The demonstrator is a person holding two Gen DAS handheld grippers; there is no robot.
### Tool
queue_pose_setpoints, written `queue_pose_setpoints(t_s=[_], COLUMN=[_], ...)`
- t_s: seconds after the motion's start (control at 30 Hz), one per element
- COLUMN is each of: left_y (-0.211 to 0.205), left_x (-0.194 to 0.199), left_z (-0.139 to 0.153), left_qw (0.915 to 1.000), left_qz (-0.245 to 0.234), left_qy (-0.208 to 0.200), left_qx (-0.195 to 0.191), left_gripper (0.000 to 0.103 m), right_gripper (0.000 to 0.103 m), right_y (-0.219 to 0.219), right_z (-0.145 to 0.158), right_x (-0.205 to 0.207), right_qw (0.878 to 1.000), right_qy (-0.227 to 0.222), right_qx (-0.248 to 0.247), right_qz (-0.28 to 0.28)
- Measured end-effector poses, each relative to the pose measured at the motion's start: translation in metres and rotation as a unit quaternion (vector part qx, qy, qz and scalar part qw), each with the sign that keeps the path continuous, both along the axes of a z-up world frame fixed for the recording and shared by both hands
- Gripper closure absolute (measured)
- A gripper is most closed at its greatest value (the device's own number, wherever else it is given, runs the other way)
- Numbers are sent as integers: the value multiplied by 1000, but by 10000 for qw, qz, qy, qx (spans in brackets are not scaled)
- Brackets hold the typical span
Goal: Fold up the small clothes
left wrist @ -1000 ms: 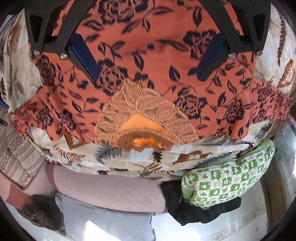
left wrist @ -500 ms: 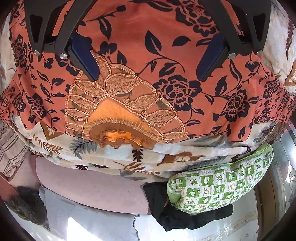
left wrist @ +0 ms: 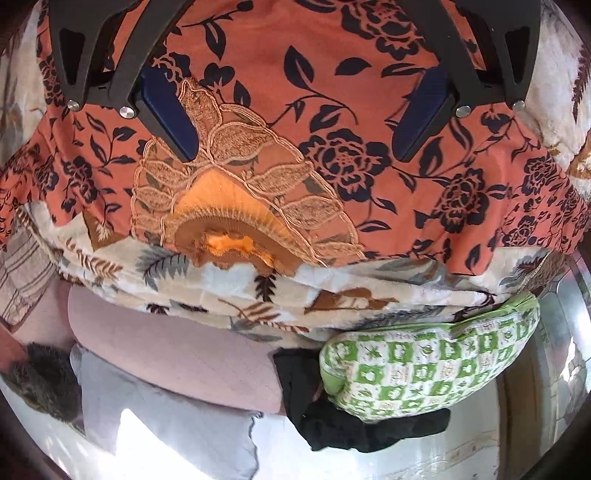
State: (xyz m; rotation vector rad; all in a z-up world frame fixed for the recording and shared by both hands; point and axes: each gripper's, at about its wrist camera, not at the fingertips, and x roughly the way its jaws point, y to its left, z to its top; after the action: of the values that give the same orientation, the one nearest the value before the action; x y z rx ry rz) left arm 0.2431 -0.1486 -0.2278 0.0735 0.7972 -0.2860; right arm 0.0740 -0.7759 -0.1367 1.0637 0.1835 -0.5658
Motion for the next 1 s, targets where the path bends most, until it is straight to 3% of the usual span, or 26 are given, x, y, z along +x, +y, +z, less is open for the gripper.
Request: queue_pose_setpoints(t_s=[0.2,0.37,0.53,0.7,0.73,0.77,0.83,0.93,1.0], left_y=[48,108,177,232,239,243,247,235,215], left_x=[3,10,19,26,28,29,33,41,47], left_z=[32,51,60,59,58,56,52,47,43], left_qw=[9981,9913,9800,9667,9648,9634,9612,9630,9680], left_qz=[475,1139,1851,2440,2509,2544,2560,2377,2098], left_qy=[-348,-667,-724,-561,-488,-414,-277,-65,108], left_qx=[-150,5,-85,-525,-625,-733,-990,-1265,-1371], left_gripper=[0,0,0,0,0,0,0,0,0], right_gripper=[96,96,96,86,74,53,30,30,30], right_y=[118,257,406,529,542,553,566,551,533], right_z=[93,128,96,7,-6,-17,-26,-13,-1], right_x=[23,60,122,197,205,209,202,178,161], right_qw=[9920,9755,9584,9265,9169,9079,8925,8861,9004], right_qy=[-622,-817,-778,-242,-131,-81,-255,-387,-171], right_qx=[-508,-707,-460,341,468,600,707,111,-510], right_qz=[970,1915,2708,3739,3962,4148,4447,4617,4316])
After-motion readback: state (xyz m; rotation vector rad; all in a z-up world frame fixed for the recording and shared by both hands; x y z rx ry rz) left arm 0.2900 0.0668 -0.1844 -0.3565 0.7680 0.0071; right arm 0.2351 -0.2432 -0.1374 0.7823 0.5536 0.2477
